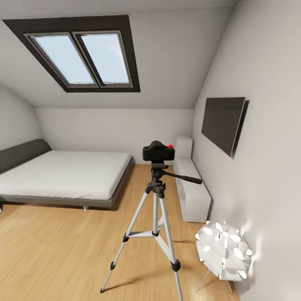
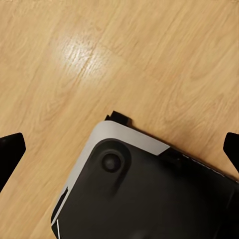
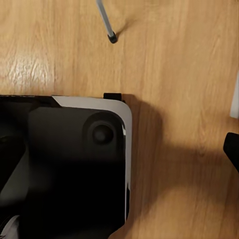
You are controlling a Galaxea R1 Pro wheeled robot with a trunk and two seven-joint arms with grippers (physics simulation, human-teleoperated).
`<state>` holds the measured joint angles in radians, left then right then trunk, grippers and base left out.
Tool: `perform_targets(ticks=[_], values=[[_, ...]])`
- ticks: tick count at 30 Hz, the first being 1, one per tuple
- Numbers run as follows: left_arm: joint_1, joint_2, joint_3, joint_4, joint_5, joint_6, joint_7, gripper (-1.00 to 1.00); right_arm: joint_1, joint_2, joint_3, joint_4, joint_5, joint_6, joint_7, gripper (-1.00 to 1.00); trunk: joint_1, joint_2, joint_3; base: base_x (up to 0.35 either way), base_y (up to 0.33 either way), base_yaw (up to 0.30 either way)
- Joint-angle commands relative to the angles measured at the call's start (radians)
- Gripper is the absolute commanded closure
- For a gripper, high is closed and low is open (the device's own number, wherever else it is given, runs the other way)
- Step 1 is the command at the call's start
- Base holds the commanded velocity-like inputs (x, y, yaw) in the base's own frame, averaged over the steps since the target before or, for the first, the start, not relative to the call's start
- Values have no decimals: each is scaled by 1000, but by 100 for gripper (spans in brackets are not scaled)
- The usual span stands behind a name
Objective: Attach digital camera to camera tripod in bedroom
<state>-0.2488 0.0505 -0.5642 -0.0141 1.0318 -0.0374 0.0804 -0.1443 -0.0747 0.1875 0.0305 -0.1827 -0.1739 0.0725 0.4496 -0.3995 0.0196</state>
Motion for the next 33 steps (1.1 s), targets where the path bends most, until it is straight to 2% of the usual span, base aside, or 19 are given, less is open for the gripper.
perform_targets(ticks=[1, 33], values=[[0, 0, -8, -2, 7, -1, 5, -100, -1, 0, 7, 3, -11, -6, 6, -100, 0, -1, 1, 0, 0, 0], [0, 0, -10, -2, 7, -1, 5, -100, -1, 0, 7, 3, -11, -3, 6, -100, 0, -1, 52, 0, 0, 0]])
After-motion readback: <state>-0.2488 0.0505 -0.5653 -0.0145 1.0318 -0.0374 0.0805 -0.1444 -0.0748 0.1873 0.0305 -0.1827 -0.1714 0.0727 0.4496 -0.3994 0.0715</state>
